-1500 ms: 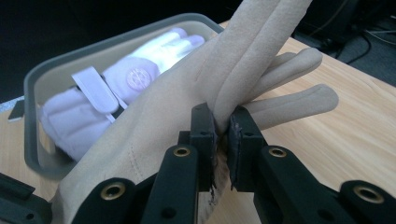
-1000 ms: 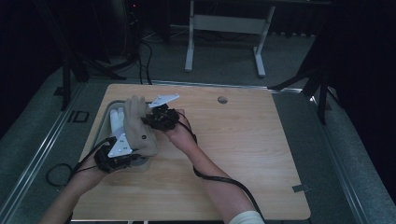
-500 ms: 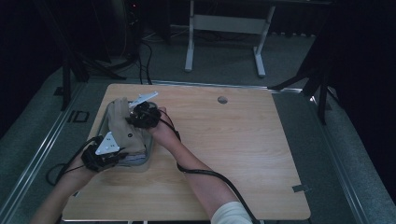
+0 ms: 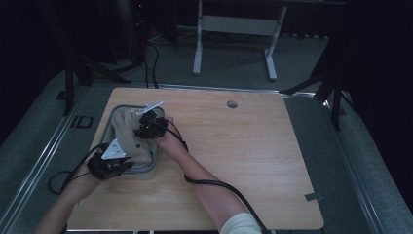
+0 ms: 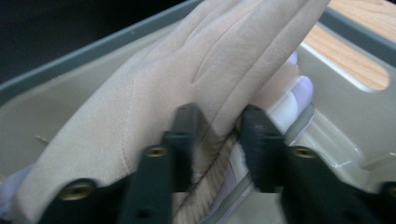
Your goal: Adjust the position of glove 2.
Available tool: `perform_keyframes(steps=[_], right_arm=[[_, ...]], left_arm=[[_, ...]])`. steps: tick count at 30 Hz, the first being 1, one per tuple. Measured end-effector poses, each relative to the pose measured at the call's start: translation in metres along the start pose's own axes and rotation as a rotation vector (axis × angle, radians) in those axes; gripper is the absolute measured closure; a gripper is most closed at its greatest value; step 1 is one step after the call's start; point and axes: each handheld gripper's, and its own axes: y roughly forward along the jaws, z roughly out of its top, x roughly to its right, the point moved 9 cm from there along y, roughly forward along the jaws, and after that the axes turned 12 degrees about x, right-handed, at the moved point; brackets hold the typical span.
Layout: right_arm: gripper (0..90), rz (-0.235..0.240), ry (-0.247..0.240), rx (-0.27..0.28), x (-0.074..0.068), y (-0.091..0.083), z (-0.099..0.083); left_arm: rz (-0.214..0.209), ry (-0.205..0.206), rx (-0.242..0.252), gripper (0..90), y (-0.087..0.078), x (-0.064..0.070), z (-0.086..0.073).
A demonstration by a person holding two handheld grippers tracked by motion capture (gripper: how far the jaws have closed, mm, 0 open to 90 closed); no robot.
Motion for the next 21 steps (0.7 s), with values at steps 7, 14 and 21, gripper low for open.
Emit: perform_keyframes(steps=[7,14,21], right_arm=[[31.7,0.049,0.030,0.032,-0.003,-0.018,0.007],[18.2,0.105,0.026,0.078,-0.008,-0.042,0.010],[16.0,0.108,-0.011,0.091,-0.007,-0.067,0.002]], left_arm=[[0.004,-0.051,0.040,65.8,-0.005,0.001,0.006],[0.026,-0.114,0.159,24.4,-0.020,0.007,0.030],[-0.007,-0.128,0.243,14.4,-0.013,0.024,0.046]])
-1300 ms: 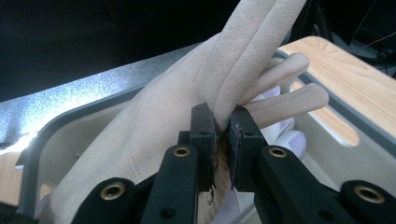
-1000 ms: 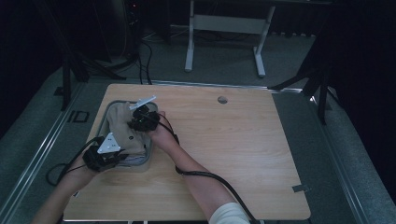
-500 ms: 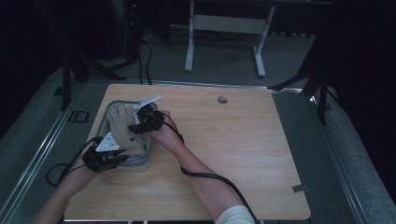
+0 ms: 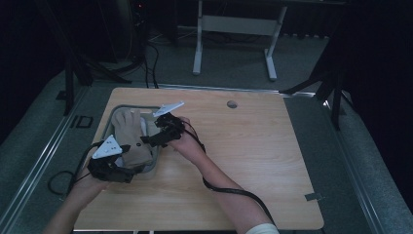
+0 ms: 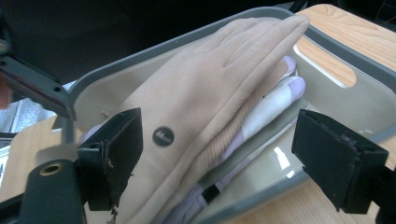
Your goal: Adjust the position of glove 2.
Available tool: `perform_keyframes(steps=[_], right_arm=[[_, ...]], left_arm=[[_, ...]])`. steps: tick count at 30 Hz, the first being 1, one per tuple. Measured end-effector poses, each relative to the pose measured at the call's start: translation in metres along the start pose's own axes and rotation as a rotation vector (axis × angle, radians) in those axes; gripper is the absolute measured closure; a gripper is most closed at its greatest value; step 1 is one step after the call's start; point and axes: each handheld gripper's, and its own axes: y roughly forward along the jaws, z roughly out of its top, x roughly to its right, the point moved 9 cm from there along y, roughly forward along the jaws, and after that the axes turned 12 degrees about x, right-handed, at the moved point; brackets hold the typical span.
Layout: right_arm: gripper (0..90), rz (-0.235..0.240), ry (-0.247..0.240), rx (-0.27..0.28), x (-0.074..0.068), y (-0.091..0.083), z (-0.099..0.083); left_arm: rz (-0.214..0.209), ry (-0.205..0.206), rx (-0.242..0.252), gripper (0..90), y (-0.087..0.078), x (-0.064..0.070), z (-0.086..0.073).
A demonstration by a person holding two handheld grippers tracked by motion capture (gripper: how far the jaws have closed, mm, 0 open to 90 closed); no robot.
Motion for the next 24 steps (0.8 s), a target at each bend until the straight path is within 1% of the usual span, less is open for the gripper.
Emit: perform_keyframes(steps=[4,6,7,8,13,14,18,21,23,24], right_arm=[[15.6,-0.002,-0.025,0.000,0.000,-0.012,-0.006],[15.8,0.002,-0.027,-0.009,0.002,-0.016,-0.010],[15.8,0.002,-0.027,-0.009,0.002,-0.016,-0.010],[15.8,0.002,-0.026,-0.010,0.003,-0.019,-0.012],[15.8,-0.008,-0.054,-0.031,0.007,-0.034,-0.025],[15.8,-0.010,-0.048,-0.029,0.008,-0.037,-0.027],[15.9,-0.024,-0.049,-0.025,0.013,-0.051,-0.034],[16.0,-0.029,-0.045,-0.024,0.017,-0.060,-0.040],[16.1,-0.037,-0.045,-0.026,0.019,-0.065,-0.044],[16.1,-0.037,-0.045,-0.026,0.019,-0.065,-0.044]], left_arm=[[-0.015,0.014,0.013,14.4,0.010,0.012,0.003],[-0.024,0.006,0.026,14.4,0.015,0.018,0.005],[-0.024,0.006,0.026,14.4,0.015,0.018,0.005],[-0.028,0.001,0.038,14.4,0.017,0.021,0.008],[-0.063,0.001,0.053,14.4,0.028,0.036,0.011],[-0.068,0.001,0.050,14.4,0.030,0.038,0.011],[-0.093,0.007,0.060,14.4,0.038,0.048,0.012],[-0.107,0.013,0.062,14.4,0.044,0.055,0.012],[-0.120,0.007,0.064,14.4,0.048,0.060,0.011],[-0.120,0.007,0.064,14.4,0.048,0.060,0.011]])
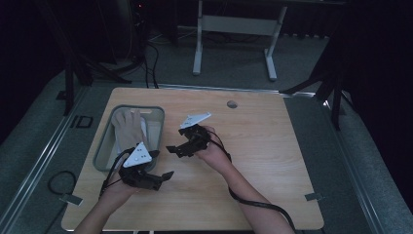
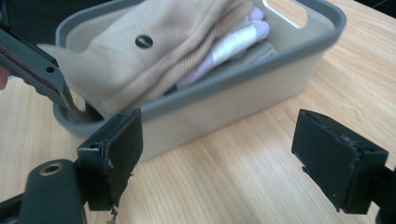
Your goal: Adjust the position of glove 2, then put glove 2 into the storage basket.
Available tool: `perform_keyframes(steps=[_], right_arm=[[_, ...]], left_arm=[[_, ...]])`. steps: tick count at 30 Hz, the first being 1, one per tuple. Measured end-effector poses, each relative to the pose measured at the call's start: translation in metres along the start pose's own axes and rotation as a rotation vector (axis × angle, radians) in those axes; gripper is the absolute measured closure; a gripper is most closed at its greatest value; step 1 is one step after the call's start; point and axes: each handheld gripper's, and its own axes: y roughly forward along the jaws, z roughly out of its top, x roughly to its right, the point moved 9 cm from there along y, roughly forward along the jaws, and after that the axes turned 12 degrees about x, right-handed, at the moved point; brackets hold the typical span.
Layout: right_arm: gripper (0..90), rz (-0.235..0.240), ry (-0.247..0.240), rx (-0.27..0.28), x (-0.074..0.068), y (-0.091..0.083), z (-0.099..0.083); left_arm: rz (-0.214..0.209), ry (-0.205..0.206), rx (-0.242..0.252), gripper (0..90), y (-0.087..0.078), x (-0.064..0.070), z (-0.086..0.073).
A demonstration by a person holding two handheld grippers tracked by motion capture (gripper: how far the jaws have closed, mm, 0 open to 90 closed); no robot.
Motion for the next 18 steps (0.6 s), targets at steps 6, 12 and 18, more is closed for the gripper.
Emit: perform_keyframes(steps=[6,12,18], right_arm=[[16.1,-0.017,0.008,-0.009,0.008,-0.015,-0.019],[16.2,-0.030,0.019,-0.003,0.015,-0.027,-0.029],[16.2,-0.043,0.000,-0.006,0.018,-0.034,-0.036]], left_arm=[[-0.035,0.007,-0.016,14.4,0.017,0.013,-0.009],[-0.057,0.002,-0.024,14.3,0.026,0.018,-0.011],[-0.077,0.003,-0.023,14.3,0.030,0.025,-0.012]])
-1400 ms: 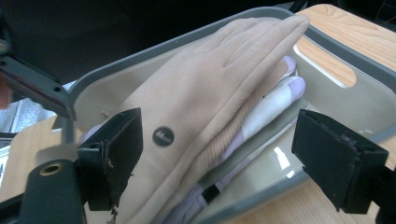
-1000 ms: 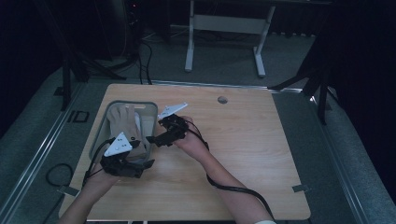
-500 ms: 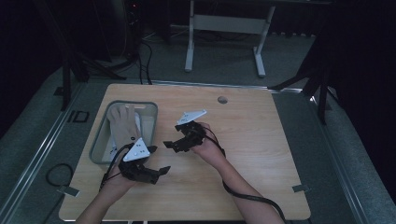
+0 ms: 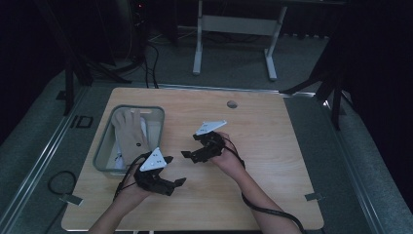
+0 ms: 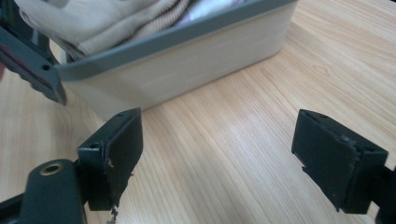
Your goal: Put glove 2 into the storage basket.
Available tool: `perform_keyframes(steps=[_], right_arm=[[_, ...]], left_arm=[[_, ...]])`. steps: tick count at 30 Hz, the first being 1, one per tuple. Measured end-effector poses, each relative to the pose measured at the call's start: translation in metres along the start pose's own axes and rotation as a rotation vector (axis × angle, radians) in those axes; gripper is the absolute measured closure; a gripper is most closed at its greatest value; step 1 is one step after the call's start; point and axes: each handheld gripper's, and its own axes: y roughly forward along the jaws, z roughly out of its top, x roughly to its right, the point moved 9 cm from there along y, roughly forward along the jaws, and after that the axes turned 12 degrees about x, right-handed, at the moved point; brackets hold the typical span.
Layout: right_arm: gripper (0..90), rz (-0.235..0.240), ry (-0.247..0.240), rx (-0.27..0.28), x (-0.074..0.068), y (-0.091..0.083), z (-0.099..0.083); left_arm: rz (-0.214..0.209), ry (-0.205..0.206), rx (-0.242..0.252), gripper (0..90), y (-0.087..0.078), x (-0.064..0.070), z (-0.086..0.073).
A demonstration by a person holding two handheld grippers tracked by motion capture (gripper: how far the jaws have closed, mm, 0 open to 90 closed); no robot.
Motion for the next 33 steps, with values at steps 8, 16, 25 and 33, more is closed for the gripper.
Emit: perform_keyframes(steps=[8,16,25,33], right_arm=[[16.2,0.002,0.010,0.005,0.006,-0.011,-0.023],[16.1,0.009,0.028,0.000,0.010,-0.023,-0.050],[15.7,0.011,0.041,0.008,0.013,-0.034,-0.068],[15.5,-0.007,0.027,0.003,0.015,-0.044,-0.085]], left_arm=[[-0.047,-0.022,-0.009,14.3,0.014,0.012,-0.014],[-0.086,-0.013,-0.023,14.3,0.033,0.022,-0.027],[-0.116,-0.025,-0.027,14.3,0.047,0.025,-0.035],[-0.140,-0.018,-0.031,14.3,0.052,0.027,-0.039]])
